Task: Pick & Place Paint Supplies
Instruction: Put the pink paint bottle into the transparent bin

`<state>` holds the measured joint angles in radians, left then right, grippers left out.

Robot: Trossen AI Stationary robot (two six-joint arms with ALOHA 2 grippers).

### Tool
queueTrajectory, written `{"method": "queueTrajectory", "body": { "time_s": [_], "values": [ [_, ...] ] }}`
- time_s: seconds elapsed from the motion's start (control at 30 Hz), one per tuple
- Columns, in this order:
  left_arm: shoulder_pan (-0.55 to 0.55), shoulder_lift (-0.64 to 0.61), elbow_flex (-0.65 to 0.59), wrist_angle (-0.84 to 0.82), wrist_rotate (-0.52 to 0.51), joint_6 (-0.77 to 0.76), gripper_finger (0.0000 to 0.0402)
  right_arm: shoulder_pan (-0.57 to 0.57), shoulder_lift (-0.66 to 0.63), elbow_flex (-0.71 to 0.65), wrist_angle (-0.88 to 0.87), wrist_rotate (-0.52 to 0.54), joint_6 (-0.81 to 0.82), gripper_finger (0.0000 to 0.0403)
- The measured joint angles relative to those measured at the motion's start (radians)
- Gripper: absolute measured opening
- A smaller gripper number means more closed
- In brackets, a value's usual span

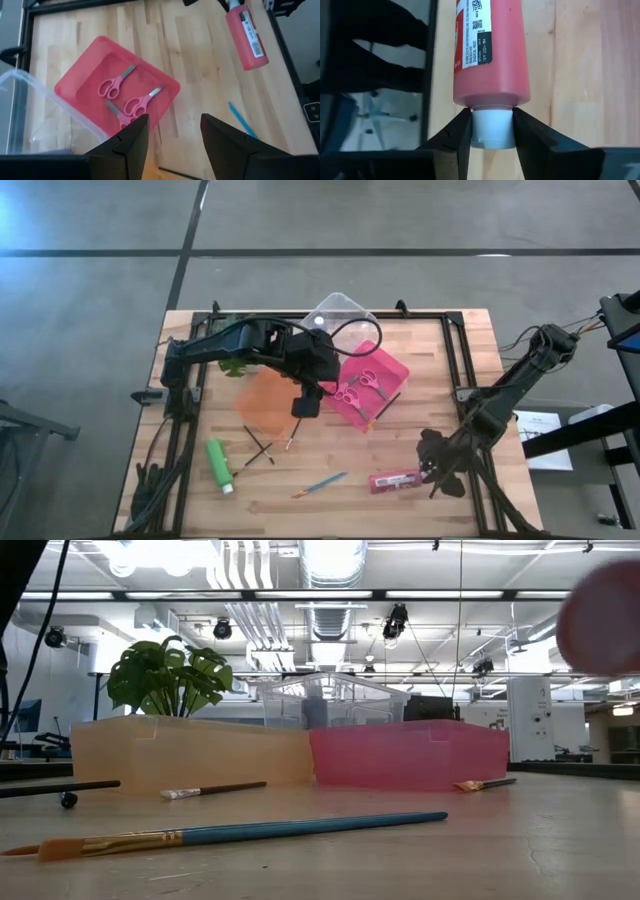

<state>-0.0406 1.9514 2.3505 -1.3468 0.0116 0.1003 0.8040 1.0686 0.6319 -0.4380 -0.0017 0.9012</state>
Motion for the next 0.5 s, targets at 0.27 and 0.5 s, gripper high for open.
{"method": "queueTrajectory", "body": {
  "time_s": [0.27, 0.5],
  "values": [
    [-0.003, 0.000, 0.000, 0.001, -0.004, 0.001, 0.0189, -0.017, -0.073, 0.000, 0.008, -0.112, 0.267, 0.0110],
    [-0.003, 0.001, 0.000, -0.001, -0.004, -0.003, 0.0189, -0.039, -0.091, 0.000, 0.010, -0.221, 0.596, 0.0110]
  ]
}}
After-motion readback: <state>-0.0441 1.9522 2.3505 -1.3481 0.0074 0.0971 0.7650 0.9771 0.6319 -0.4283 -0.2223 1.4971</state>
